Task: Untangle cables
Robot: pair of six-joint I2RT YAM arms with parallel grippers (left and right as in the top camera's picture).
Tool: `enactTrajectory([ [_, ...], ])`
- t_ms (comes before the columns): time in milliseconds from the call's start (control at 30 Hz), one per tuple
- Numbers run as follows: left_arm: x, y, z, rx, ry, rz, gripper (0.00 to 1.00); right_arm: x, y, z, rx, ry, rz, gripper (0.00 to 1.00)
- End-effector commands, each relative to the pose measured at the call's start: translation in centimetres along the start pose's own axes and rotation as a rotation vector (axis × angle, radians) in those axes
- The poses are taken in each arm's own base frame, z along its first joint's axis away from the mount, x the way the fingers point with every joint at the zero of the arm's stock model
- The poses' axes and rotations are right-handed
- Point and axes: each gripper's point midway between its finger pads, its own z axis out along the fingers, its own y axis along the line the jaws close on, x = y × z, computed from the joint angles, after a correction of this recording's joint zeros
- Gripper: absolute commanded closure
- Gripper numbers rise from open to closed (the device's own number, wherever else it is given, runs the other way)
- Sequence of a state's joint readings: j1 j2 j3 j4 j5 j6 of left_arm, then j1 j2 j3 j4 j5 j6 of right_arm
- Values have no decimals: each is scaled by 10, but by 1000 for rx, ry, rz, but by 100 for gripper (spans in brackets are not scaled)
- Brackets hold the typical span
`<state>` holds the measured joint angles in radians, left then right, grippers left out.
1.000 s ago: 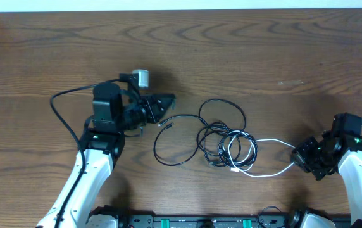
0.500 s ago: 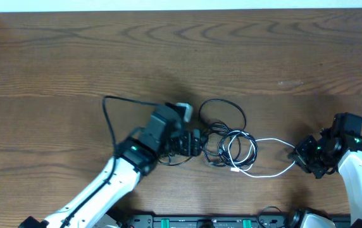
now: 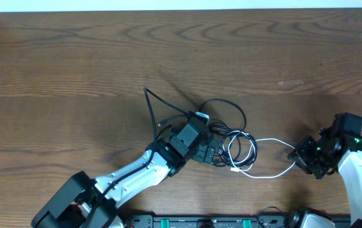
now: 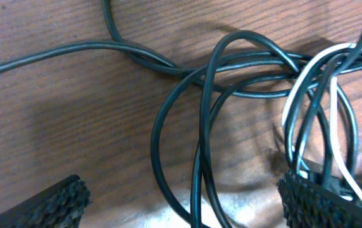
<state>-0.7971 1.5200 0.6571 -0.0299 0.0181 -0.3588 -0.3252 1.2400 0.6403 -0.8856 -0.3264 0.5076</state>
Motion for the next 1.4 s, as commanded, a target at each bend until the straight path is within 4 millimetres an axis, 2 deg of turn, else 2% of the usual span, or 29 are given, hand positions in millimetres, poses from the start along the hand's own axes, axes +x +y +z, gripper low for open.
enactTrajectory([
  [0, -5, -3, 1, 5, -16, 26, 2, -1, 2, -3, -15, -9, -17, 79],
  [167, -12, -21, 1, 68, -49, 45, 0, 0, 2, -3, -12, -4, -15, 79],
  [300, -7, -33, 10, 88, -48, 73, 0, 1, 1, -3, -10, -1, -14, 78],
  [433, 8, -28, 29, 59, -3, 82, 0, 1, 0, -3, -7, 2, -13, 78],
  [467, 10, -26, 31, 47, 0, 82, 3, 1, 1, -3, -8, 2, -13, 78],
  [500, 10, -23, 32, 33, -1, 82, 9, 1, 1, -3, -8, 1, -13, 78],
  [567, 5, -22, 32, 23, -23, 81, 27, 1, 1, -3, -8, 2, -13, 78],
  [633, -4, -14, 32, -29, -65, 78, 62, 3, 0, -3, -6, 7, -11, 78],
  [700, -9, -6, 31, -78, -91, 73, 86, 5, -1, -3, -1, 16, -9, 78],
  [733, -11, -1, 30, -105, -105, 63, 92, 6, -2, -3, 1, 21, -20, 78],
  [867, -33, 26, 16, -263, -225, -36, 93, 11, -4, -3, 9, 41, -81, 80],
  [1067, -60, 42, -24, -354, -352, -106, 93, 10, -4, -3, 8, 39, -121, 78],
  [1167, -72, 43, -49, -340, -401, -138, 92, 8, 0, -3, -10, 31, -122, 75],
  [1233, -75, 38, -62, -304, -414, -144, 92, 12, 10, -4, -73, 51, -134, 74],
  [1267, -75, 34, -66, -278, -410, -144, 93, 16, 22, -5, -143, 73, -169, 74],
  [1367, -74, 23, -75, -202, -395, -141, 92, 38, 71, -23, -471, 138, -384, 63],
])
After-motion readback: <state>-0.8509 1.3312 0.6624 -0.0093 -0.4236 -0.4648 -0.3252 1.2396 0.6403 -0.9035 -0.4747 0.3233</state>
